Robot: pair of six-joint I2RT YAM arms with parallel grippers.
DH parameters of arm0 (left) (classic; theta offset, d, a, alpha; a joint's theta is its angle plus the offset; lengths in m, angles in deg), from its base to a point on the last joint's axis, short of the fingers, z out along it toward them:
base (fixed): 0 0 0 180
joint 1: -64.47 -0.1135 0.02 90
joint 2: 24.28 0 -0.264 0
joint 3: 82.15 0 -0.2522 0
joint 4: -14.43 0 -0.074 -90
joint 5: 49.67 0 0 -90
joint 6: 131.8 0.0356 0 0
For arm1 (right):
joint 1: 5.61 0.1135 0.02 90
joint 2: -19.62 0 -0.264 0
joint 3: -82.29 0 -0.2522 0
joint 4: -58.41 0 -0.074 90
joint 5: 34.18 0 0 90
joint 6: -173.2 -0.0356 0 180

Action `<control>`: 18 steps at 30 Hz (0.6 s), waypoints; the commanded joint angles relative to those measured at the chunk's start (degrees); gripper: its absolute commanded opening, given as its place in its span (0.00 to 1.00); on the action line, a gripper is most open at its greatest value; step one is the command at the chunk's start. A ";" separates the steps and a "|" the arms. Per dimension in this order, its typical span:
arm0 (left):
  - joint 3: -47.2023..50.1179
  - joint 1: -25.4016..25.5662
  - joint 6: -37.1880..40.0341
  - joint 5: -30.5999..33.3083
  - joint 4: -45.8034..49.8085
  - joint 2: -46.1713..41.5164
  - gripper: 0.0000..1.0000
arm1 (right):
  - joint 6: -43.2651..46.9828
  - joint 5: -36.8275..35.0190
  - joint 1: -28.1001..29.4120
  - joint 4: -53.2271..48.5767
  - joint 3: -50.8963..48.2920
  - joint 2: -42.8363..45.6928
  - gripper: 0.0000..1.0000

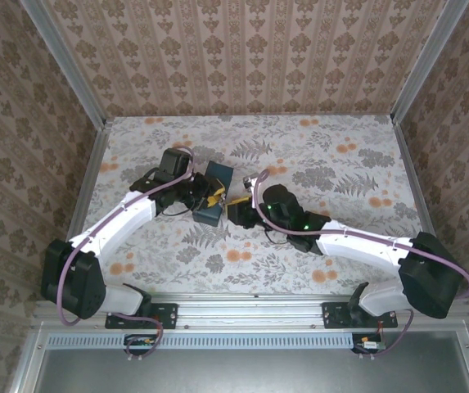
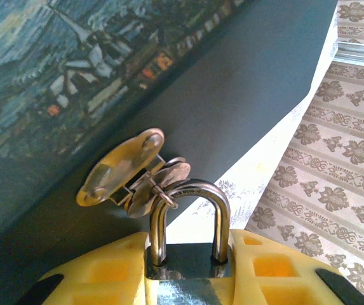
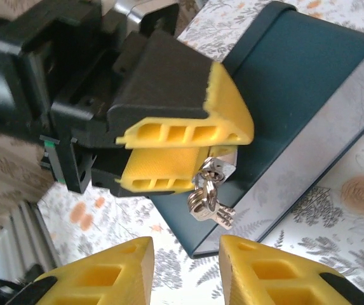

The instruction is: Unlock a padlock with a key

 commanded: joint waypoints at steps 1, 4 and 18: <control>-0.73 -0.21 0.92 -0.07 -3.14 -0.49 0.00 | -7.65 0.99 -0.98 2.75 -0.52 -0.86 0.34; -0.96 -0.21 1.07 0.02 -2.82 -0.44 0.00 | -8.62 1.32 -1.03 2.74 0.09 -2.51 0.34; -1.53 0.05 1.15 0.11 -2.16 -0.50 0.00 | -9.86 1.55 -1.36 6.10 1.66 -6.81 0.34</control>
